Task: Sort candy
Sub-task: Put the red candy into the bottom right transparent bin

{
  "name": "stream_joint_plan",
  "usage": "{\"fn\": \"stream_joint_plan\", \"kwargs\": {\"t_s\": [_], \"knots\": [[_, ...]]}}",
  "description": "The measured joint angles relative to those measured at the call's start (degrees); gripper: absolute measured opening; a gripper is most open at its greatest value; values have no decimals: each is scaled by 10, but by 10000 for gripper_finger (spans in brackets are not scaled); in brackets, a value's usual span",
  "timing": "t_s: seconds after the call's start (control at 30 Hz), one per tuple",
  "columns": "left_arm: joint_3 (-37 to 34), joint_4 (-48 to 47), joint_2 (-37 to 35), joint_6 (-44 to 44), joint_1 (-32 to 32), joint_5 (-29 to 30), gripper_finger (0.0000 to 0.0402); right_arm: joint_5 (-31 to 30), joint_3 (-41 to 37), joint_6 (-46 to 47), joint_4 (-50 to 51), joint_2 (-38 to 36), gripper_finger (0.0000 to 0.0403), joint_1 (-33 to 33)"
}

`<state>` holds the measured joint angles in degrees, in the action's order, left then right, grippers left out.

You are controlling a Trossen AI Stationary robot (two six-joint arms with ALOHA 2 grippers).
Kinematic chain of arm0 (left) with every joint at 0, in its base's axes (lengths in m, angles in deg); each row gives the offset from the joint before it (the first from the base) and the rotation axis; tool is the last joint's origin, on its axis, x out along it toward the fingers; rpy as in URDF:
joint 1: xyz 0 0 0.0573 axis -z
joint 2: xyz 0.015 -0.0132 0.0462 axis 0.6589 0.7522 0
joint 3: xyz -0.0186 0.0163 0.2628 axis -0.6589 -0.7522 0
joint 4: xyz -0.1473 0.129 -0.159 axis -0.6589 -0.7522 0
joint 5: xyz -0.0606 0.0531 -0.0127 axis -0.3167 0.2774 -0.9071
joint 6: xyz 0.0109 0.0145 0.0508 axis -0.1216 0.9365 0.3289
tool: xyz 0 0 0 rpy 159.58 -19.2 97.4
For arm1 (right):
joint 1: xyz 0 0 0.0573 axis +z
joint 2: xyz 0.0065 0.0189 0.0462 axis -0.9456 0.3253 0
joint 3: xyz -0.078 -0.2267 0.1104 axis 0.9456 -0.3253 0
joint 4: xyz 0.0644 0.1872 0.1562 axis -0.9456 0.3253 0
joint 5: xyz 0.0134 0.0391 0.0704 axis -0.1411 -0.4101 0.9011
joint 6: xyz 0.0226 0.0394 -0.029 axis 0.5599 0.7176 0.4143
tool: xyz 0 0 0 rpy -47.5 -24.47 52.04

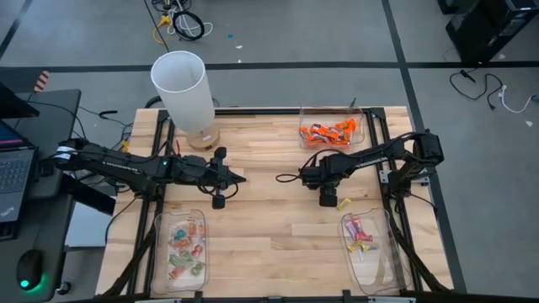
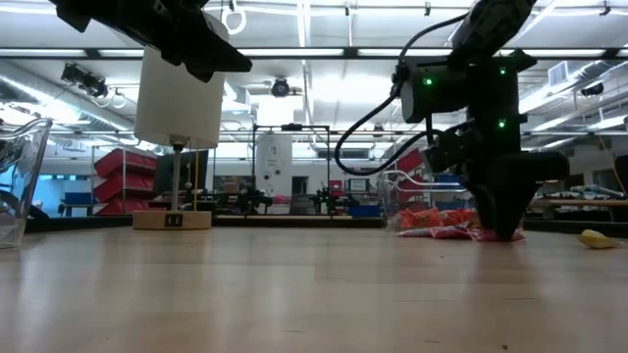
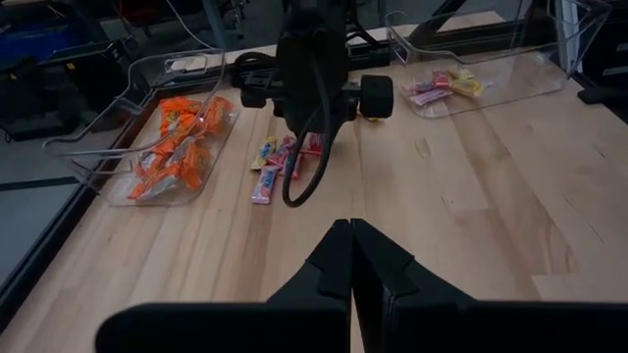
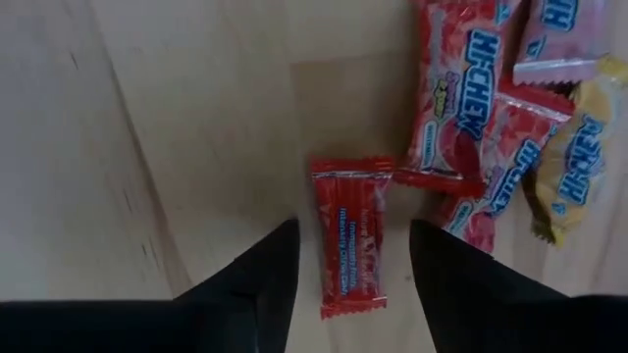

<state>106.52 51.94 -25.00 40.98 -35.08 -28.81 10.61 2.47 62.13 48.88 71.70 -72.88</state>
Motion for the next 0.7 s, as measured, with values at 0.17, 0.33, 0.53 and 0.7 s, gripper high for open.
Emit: {"fn": "stream_joint_plan", "kwargs": {"t_s": [0.17,0.33,0.53,0.7], "knots": [[0,1,0,0,0,0,3,1,-3,16,-4,-1,160,0],[0,1,0,-1,0,0,3,9,-4,19,-5,-1,120,0],[0,1,0,-1,0,0,3,27,-4,20,-5,-1,57,0],[0,1,0,-1,0,0,3,32,-3,27,-5,-1,19,0]]}}
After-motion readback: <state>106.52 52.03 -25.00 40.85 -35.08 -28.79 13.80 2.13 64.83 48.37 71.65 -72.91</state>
